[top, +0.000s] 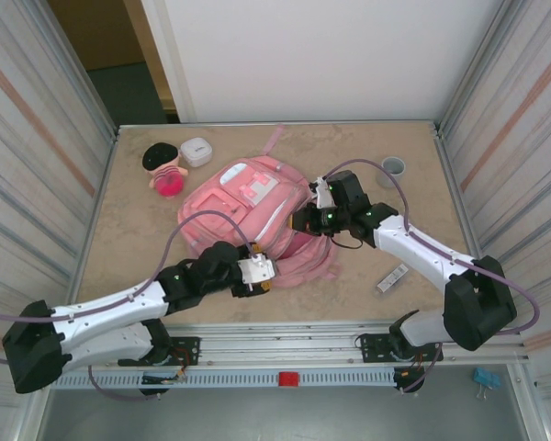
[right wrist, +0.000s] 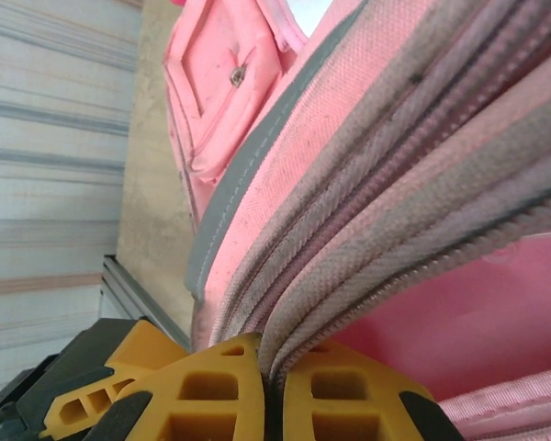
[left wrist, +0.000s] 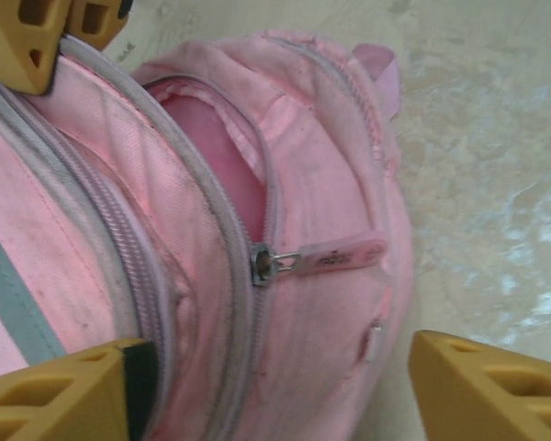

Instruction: Pack books, pencil case, and school supplies into a backpack

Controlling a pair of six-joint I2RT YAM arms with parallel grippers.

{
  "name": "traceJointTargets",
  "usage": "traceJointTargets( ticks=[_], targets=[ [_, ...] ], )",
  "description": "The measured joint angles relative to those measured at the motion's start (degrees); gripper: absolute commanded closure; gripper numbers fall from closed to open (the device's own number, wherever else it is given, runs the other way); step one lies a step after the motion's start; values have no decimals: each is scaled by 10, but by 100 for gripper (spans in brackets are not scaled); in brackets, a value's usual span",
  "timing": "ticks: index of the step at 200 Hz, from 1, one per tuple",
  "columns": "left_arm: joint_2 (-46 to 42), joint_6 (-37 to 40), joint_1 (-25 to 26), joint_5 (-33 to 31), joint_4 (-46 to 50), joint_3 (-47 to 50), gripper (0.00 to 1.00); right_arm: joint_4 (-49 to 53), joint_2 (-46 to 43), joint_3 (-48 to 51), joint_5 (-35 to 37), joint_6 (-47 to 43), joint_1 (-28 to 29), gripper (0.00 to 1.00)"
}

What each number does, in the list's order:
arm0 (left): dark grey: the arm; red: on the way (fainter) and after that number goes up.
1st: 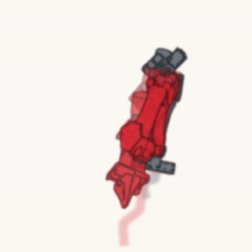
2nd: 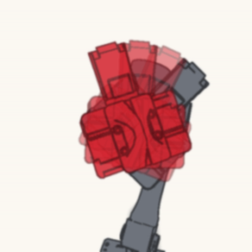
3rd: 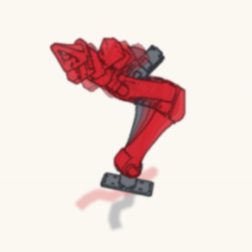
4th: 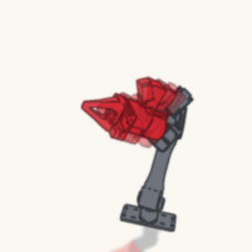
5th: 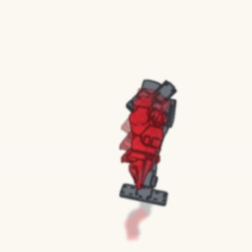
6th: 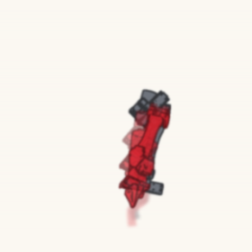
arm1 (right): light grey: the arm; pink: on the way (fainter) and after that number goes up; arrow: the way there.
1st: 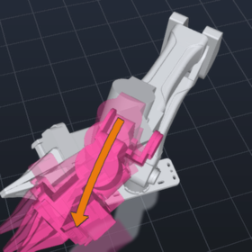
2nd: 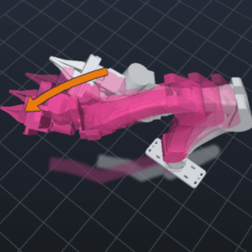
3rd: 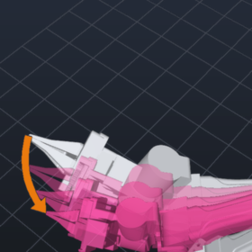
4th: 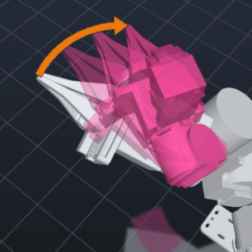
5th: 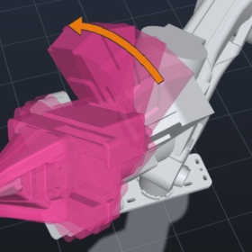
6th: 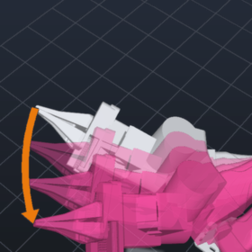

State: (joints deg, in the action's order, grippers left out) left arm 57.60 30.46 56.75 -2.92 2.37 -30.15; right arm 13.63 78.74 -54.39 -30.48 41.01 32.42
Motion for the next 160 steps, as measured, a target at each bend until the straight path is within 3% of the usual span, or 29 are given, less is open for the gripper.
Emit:
traceJointTargets(
  ticks=[42, 86, 112, 135, 160],
  targets=[
    [-18, 31, 0, -17, -81, 46, 29, 7, 4, -15, -9, -8, -6, 99],
    [-65, 41, -28, -42, -137, 97, 37, 14, 4, -21, -25, -10, -6, 99],
    [-57, 43, -38, -58, -156, 109, 37, 14, 4, -22, -35, -9, -6, 99],
    [-46, 43, -38, -57, -171, 115, 29, 14, 4, -23, -44, -8, -6, 99],
    [-56, 41, -38, -50, -198, 131, 33, 14, 4, -24, -48, -8, -6, 99]
  ],
)
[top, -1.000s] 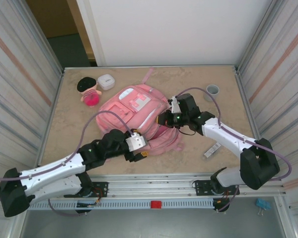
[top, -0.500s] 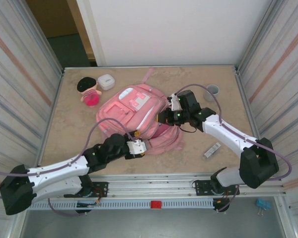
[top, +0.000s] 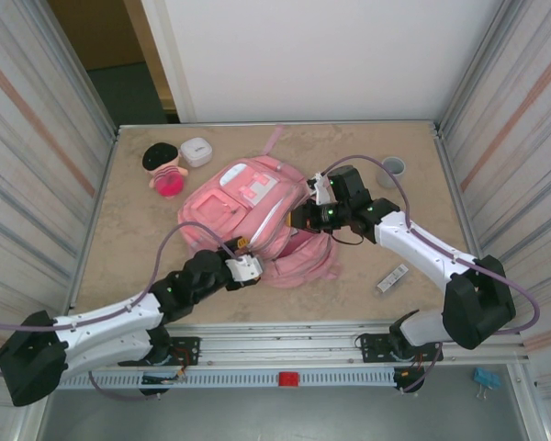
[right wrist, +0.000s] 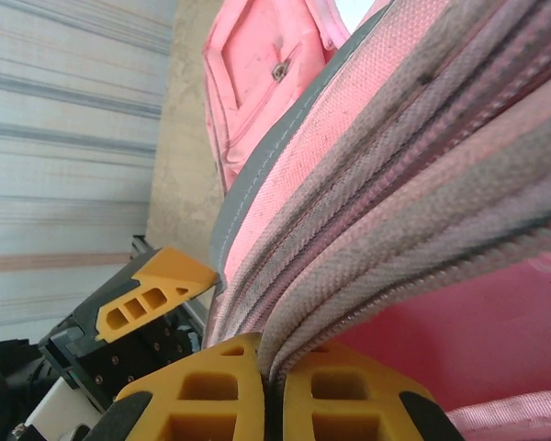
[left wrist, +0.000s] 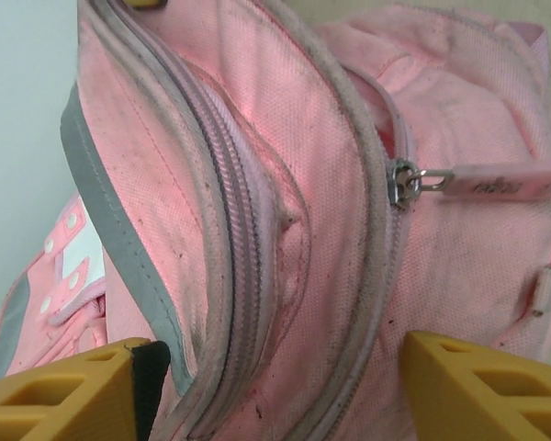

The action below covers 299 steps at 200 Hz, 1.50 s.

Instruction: Pack books, pencil case, and school supplies into a backpack

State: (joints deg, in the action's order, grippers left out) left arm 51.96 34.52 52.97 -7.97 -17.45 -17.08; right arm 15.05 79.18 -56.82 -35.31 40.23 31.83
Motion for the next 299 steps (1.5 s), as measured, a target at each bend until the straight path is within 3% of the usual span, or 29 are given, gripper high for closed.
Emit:
traceJointTargets(
  ticks=[17, 38, 61, 109, 128, 153, 167, 193, 230, 264, 299],
  targets=[
    [-8, 0, 0, 2, -12, 3, 33, 0, 0, 0, -4, 0, 0, 98],
    [-5, 2, -4, 0, -29, 3, 24, -2, 0, 0, -8, 2, 0, 98],
    [20, 7, -9, 0, -49, 3, 24, -5, 4, -2, -15, 2, 0, 97],
    [85, 14, -16, 15, -75, 2, 63, 1, 11, -7, -24, -3, -1, 91],
    [85, 8, -17, 36, -72, -1, 88, 19, 10, -7, -13, -11, -5, 79],
    [85, -13, -26, 69, -62, -4, 99, 50, 1, -7, 13, -31, -7, 63],
    [92, -30, -36, 92, -53, -11, 100, 69, -22, -7, 48, -37, -1, 56],
    [127, -64, -55, 143, -44, -33, 100, 105, -88, -2, 152, -51, 34, 53],
    [171, -109, -88, 218, -28, -63, 100, 136, -162, 30, 314, -53, 162, 54],
    [194, -160, -128, 292, -4, -96, 100, 137, -168, 90, 424, -42, 266, 54],
    [213, -194, -148, 338, 27, -126, 100, 124, -121, 98, 489, -30, 328, 54]
  ],
)
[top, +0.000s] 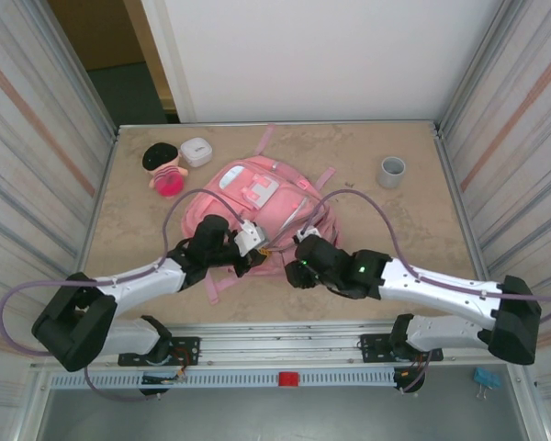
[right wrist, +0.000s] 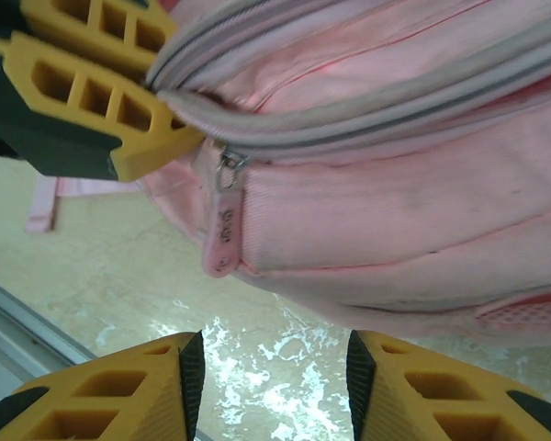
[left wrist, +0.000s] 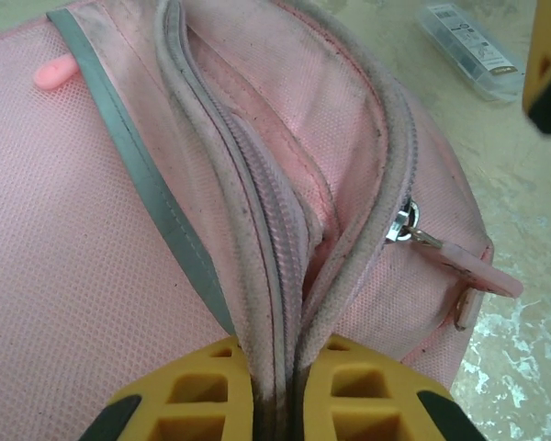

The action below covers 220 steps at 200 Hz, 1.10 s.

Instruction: Pack books, pencil case, and school supplies into a backpack

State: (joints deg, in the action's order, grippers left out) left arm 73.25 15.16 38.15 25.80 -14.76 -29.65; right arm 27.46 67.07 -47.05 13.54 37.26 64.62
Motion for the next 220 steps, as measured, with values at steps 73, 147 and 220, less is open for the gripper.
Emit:
traceJointTargets(
  ticks=[73, 147, 220],
  targets=[
    [16, -18, -3, 19, 17, -19, 100, -19, 102, -58, 52, -5, 24, 54],
    [-2, -19, -3, 10, 34, -19, 100, -25, 139, -81, 62, -17, -9, 95],
    [-23, -16, 4, -25, 43, -26, 100, -3, 102, -90, -33, -72, -85, 100]
  ],
)
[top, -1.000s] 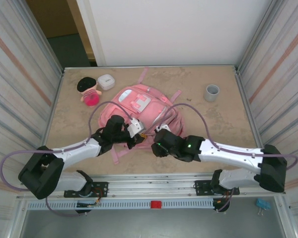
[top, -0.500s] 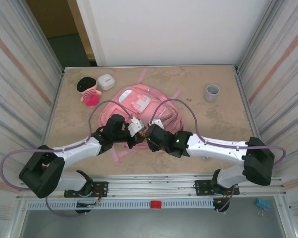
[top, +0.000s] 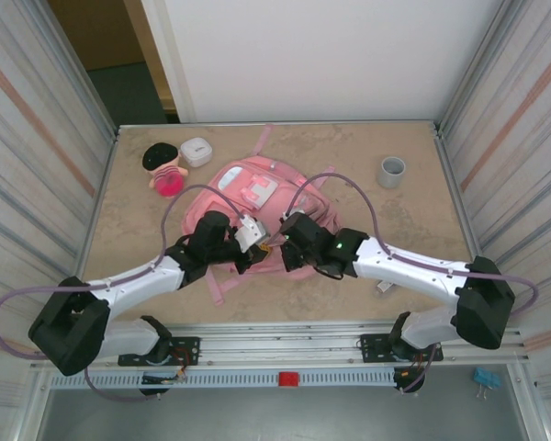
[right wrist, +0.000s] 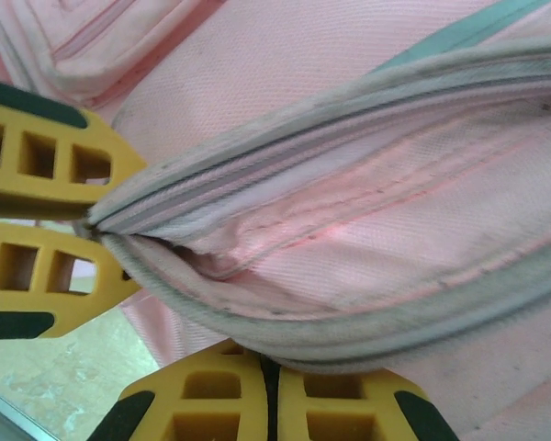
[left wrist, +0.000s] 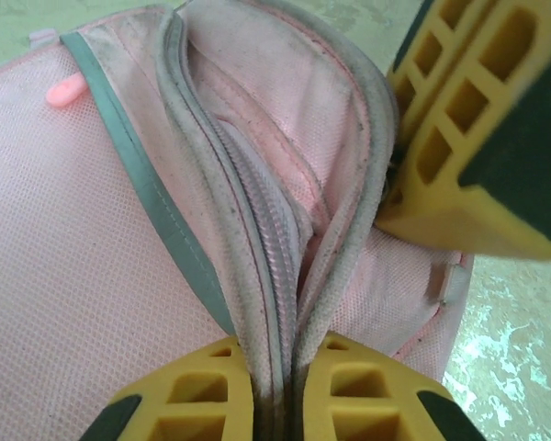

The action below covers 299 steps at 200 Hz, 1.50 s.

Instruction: Pack books, pencil case, and school supplies into a backpack

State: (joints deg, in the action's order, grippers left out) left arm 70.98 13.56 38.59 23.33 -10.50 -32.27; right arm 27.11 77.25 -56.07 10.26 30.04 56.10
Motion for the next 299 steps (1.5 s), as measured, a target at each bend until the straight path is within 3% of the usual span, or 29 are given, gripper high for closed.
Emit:
traceJointTargets(
  ticks=[77, 154, 169, 180, 190, 213, 231, 269, 299],
  targets=[
    [-16, 8, 2, -13, 12, -4, 100, 26, -17, -14, -196, -88, -109, 100],
    [-30, 16, 2, -11, 45, -4, 100, 124, -15, -57, -123, -118, -146, 100],
    [-35, 15, 2, -11, 47, -2, 89, 124, -15, -57, -130, -127, -157, 100],
    [-43, 10, 2, -14, 54, -2, 73, 124, -15, -57, -137, -128, -157, 100],
    [-56, -6, 2, -16, 70, -2, 53, 124, -16, -56, -145, -128, -157, 100],
    [-120, -73, -1, -31, 113, -2, 29, 125, -17, -39, -146, -126, -156, 100],
    [-170, -159, -4, -59, 128, -1, 23, 125, -17, -25, -144, -123, -151, 100],
    [-235, -357, -9, -167, 193, 11, 23, 125, -20, -24, -121, -107, -125, 100],
    [-243, -459, -52, -186, 210, 68, 24, 124, -20, -21, -109, -95, -107, 100]
  ],
)
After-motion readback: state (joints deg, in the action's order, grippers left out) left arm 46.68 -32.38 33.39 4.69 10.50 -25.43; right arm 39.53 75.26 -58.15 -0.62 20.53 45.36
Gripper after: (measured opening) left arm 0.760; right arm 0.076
